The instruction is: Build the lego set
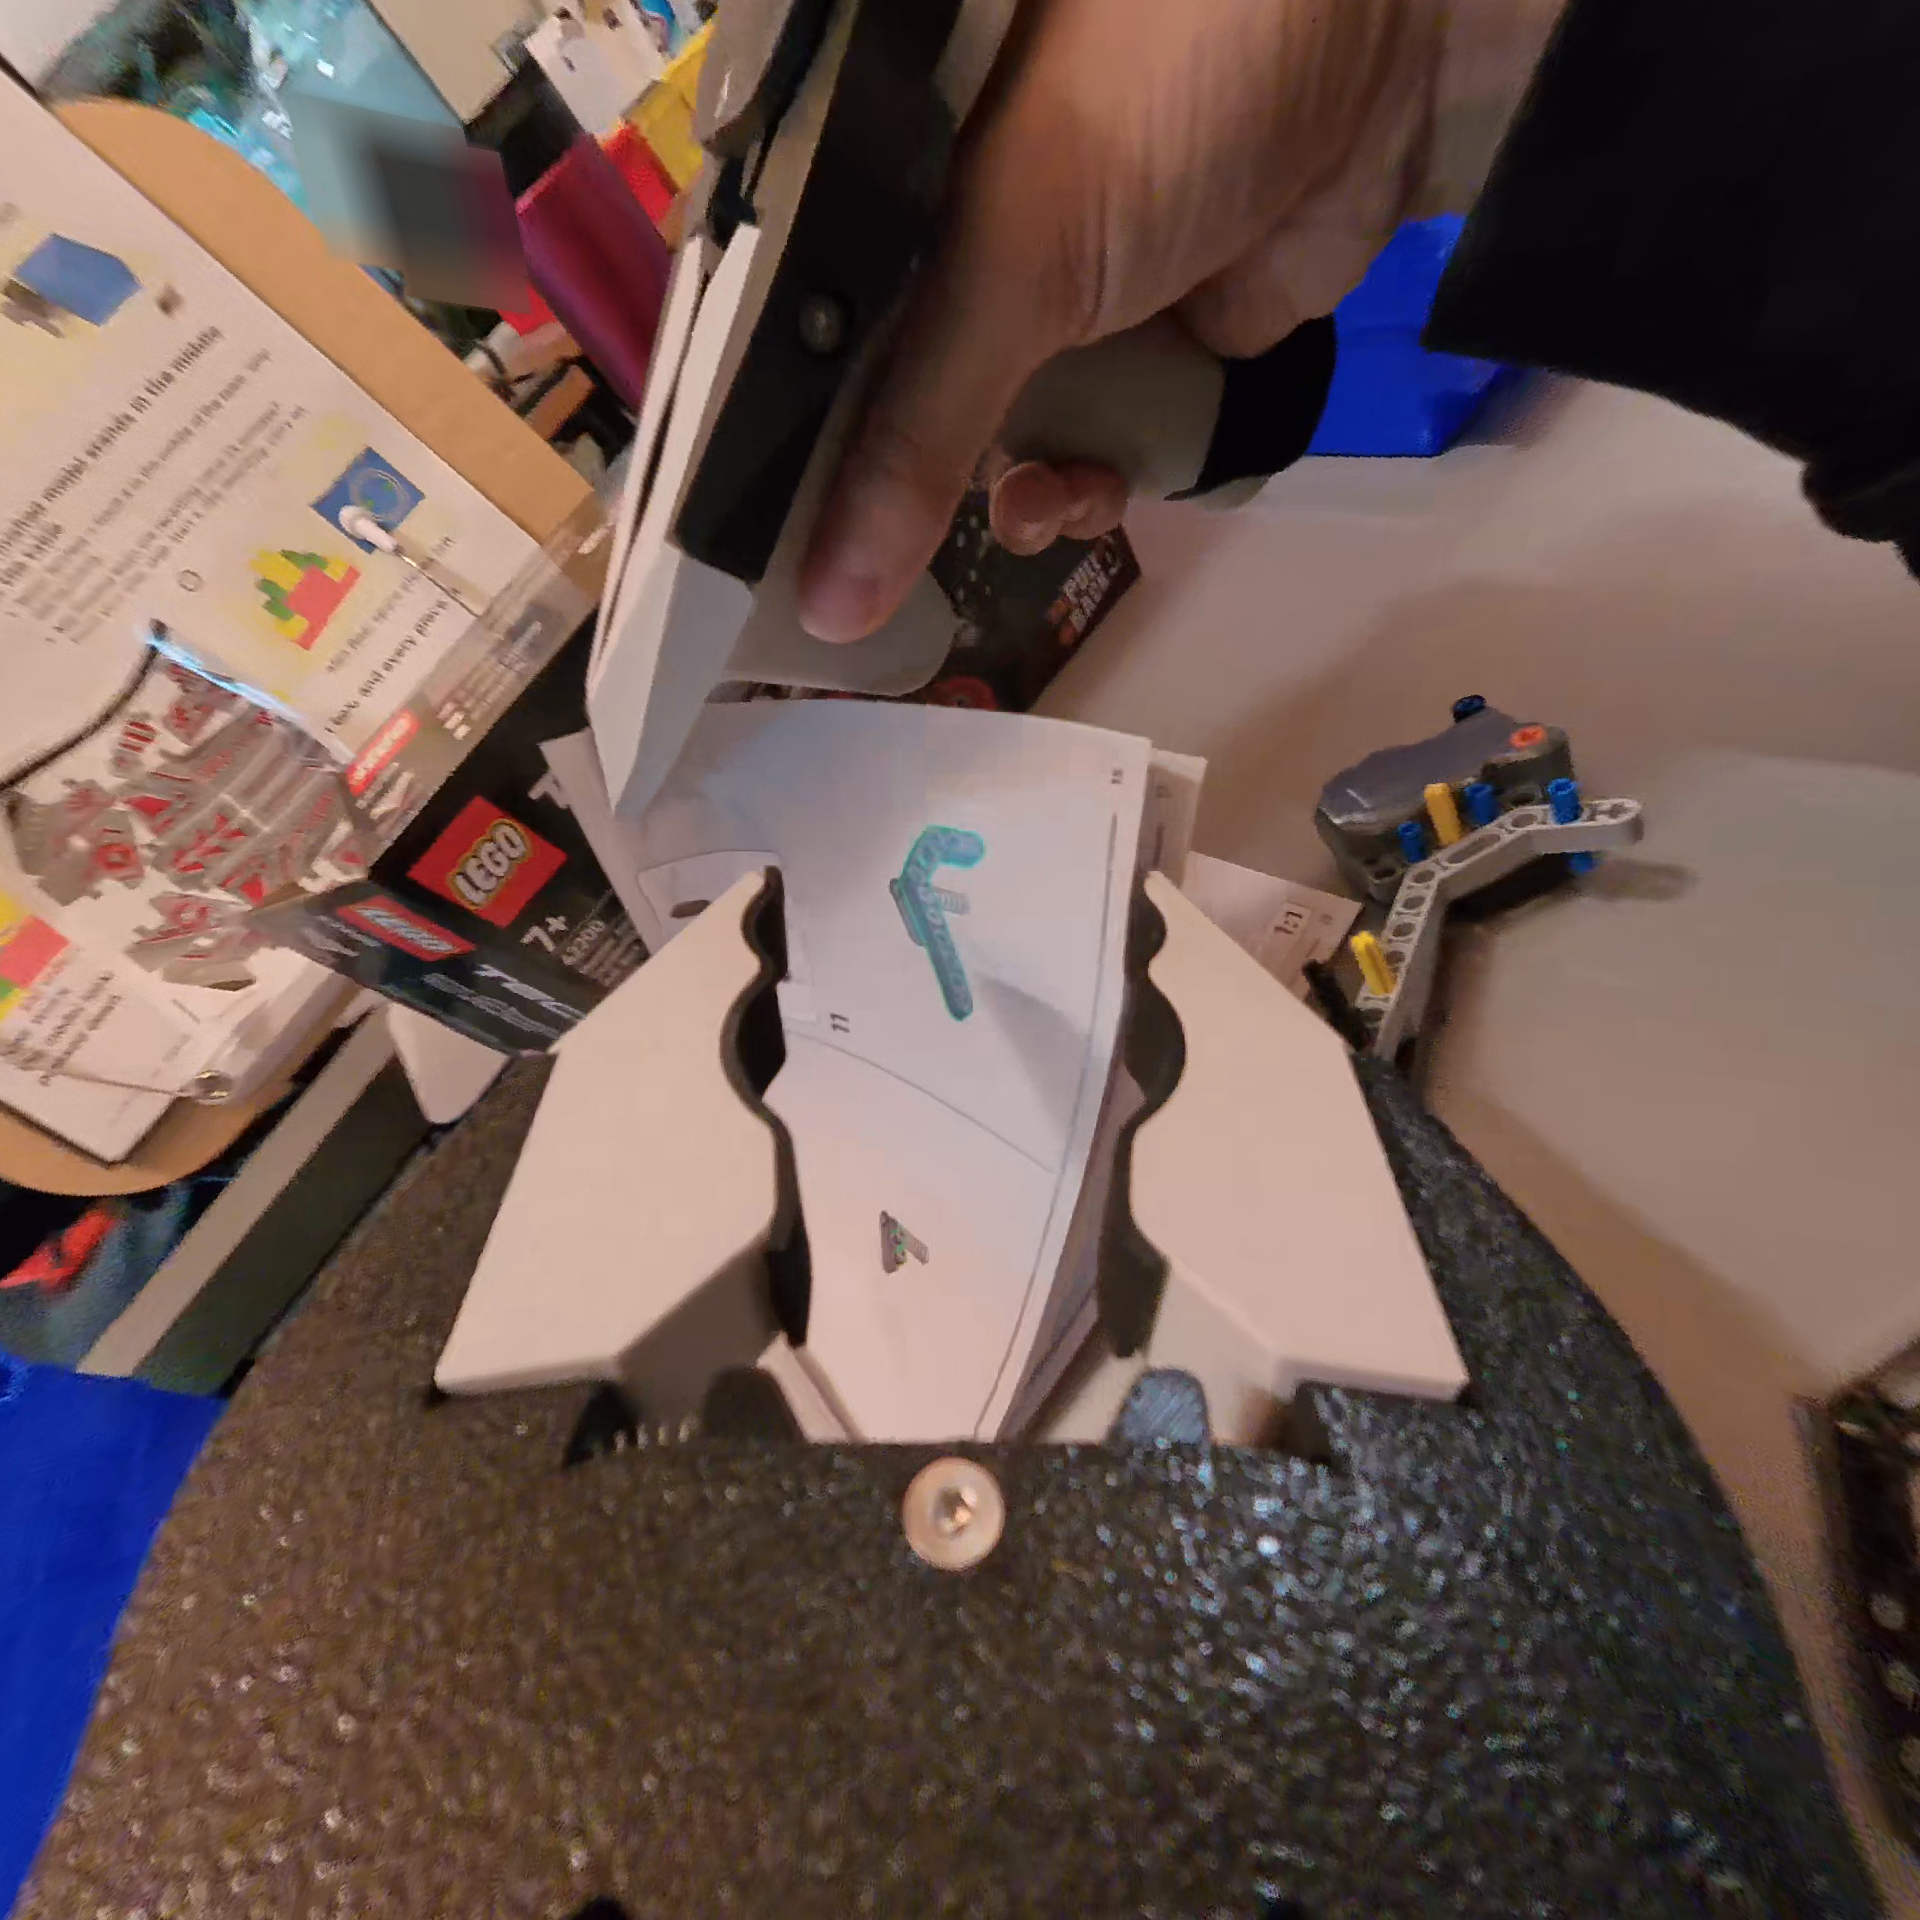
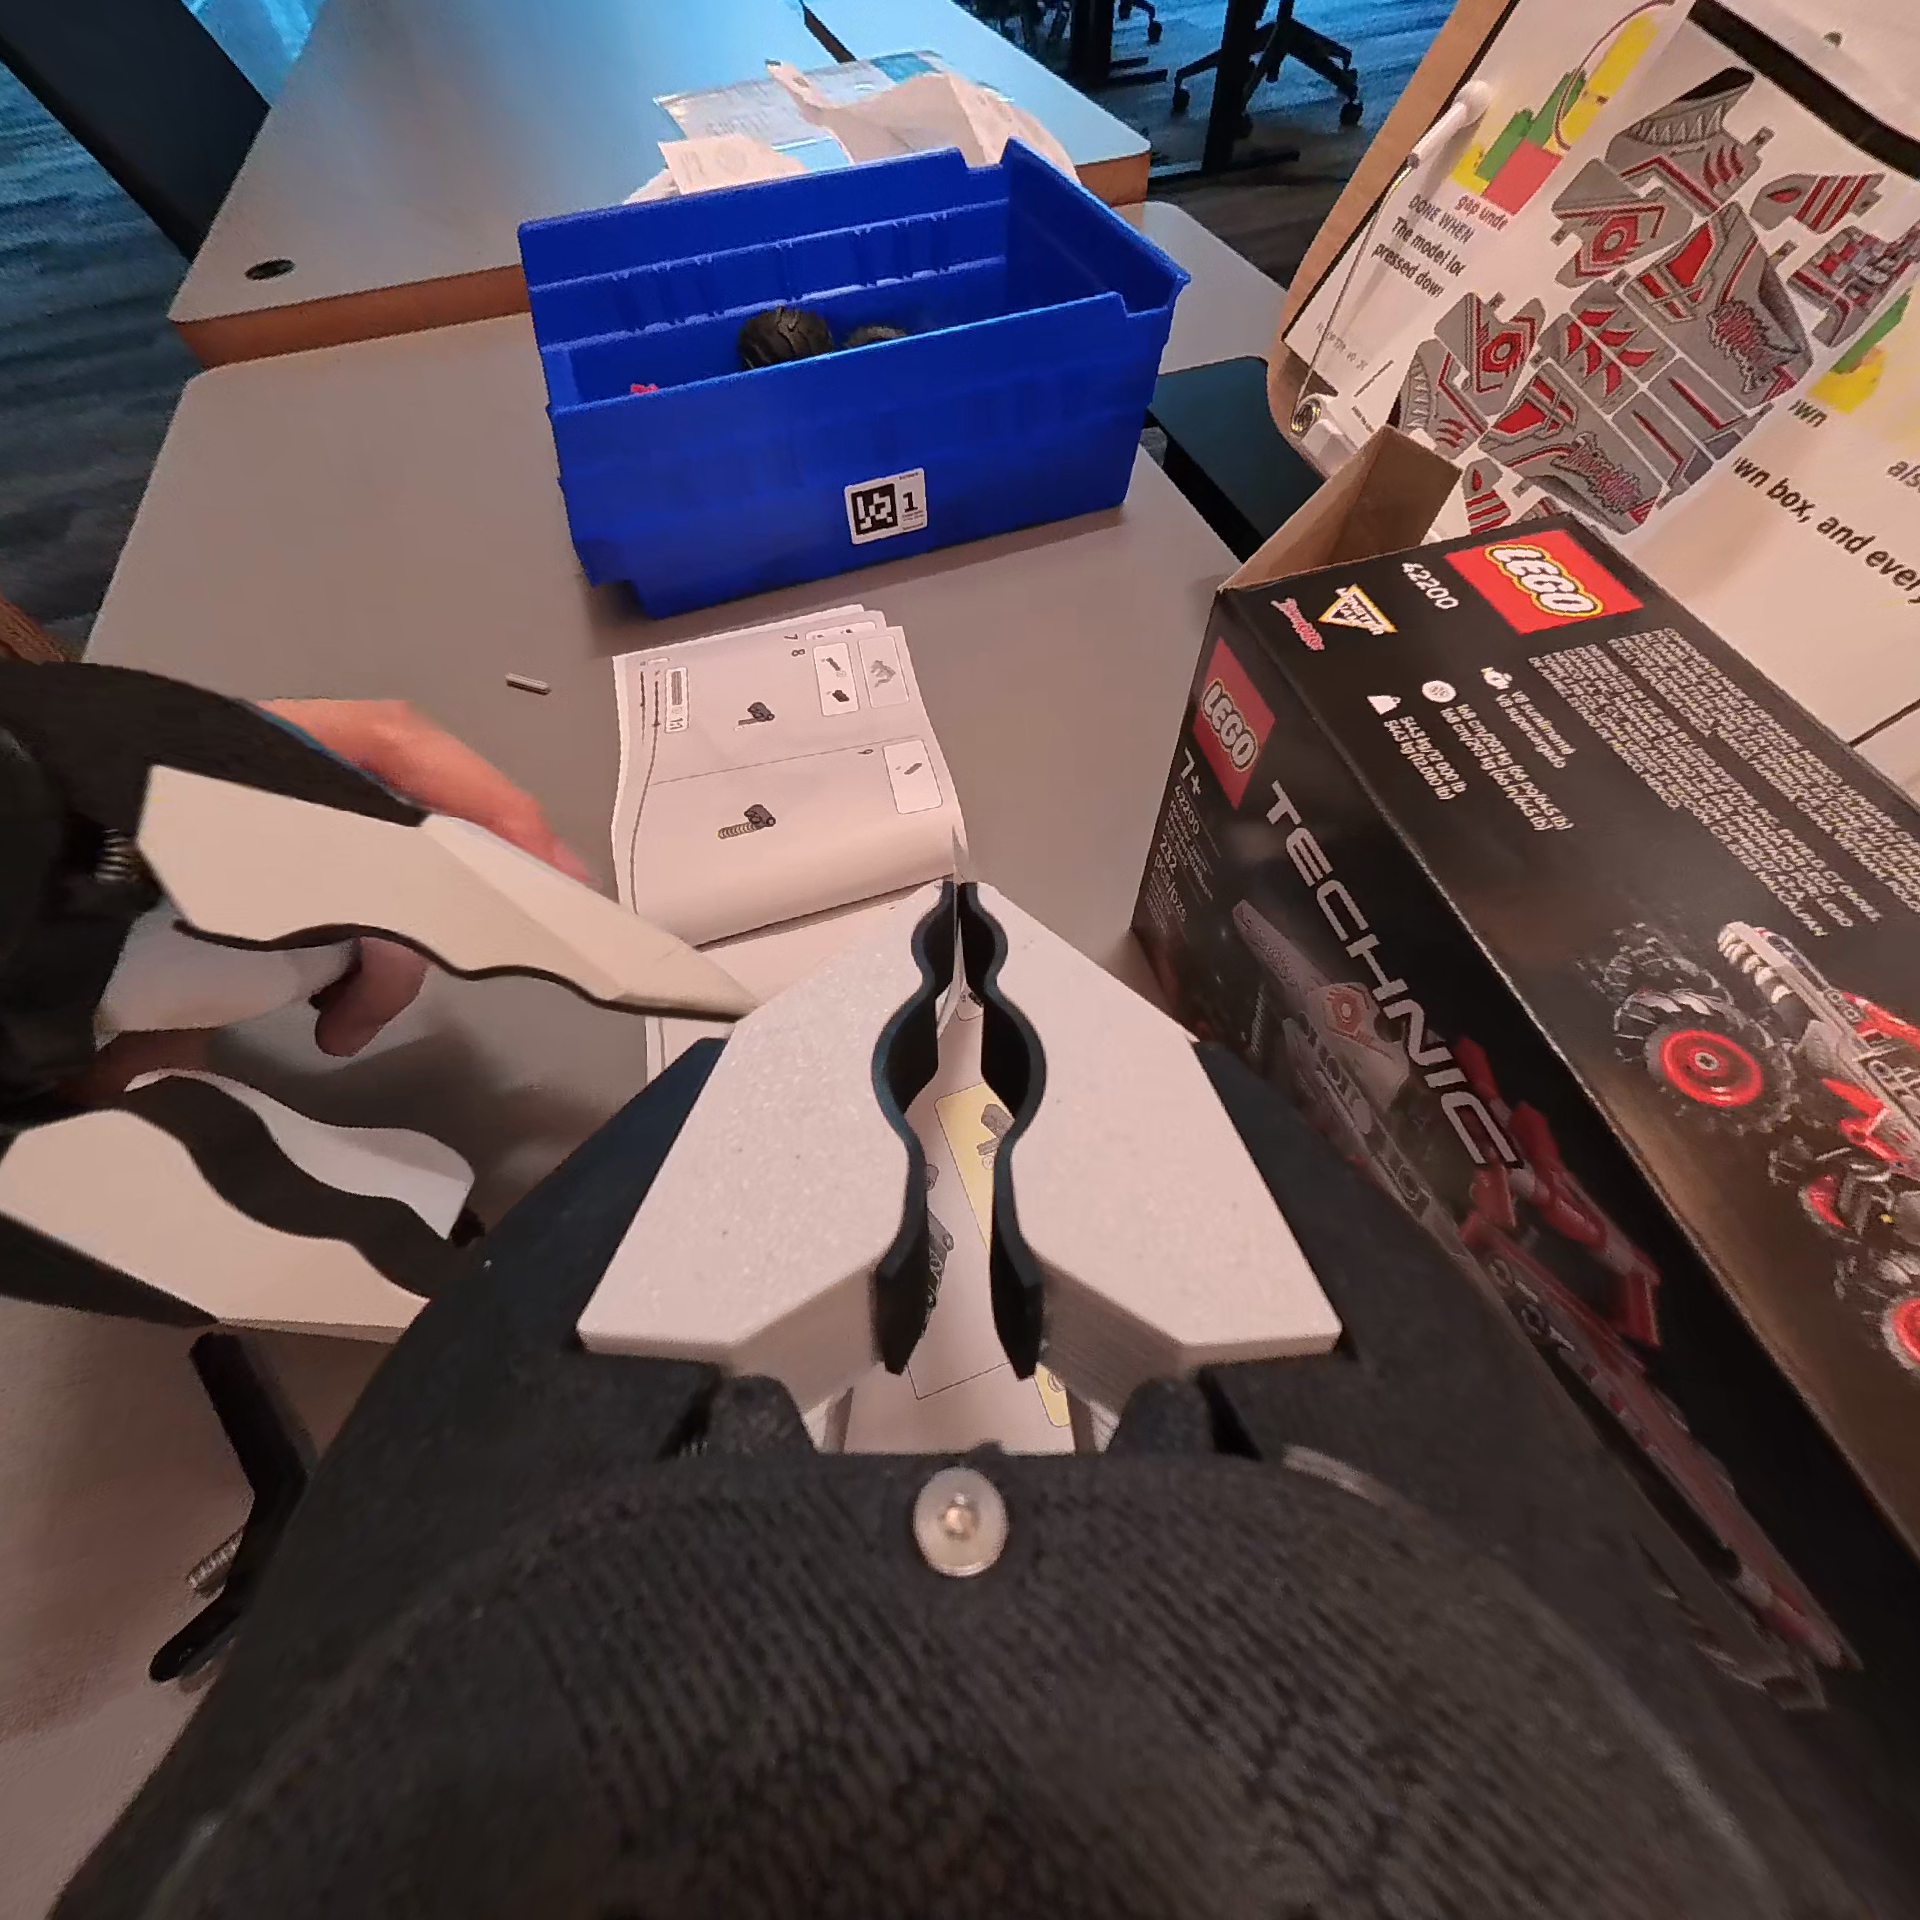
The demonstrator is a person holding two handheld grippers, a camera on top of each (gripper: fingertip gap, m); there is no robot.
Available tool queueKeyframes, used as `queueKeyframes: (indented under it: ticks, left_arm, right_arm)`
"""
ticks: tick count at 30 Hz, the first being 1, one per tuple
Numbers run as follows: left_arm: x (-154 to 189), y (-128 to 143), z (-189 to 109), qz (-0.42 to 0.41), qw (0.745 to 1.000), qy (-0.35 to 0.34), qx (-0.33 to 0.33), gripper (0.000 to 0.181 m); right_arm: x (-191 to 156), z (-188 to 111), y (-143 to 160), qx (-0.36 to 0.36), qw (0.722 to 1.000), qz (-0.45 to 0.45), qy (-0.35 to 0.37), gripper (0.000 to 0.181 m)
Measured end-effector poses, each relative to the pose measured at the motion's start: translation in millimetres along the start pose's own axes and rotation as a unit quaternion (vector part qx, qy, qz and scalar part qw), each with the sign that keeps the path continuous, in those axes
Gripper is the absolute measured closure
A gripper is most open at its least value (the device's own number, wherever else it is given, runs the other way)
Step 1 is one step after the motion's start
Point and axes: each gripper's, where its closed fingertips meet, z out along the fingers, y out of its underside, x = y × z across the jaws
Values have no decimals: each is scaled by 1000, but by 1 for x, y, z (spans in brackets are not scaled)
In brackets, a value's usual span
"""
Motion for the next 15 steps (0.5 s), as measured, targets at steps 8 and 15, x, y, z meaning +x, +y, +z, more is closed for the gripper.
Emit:
queueKeyframes:
  ticks: [8,15]
  left_arm:
    - [-14,-4,-22,78,993,-92,18,181]
    - [-46,13,-36,-56,994,-87,44,181]
  right_arm:
    - [0,-3,-3,12,1000,4,-4,181]
    - [-12,-35,-29,76,997,-30,-16,121]
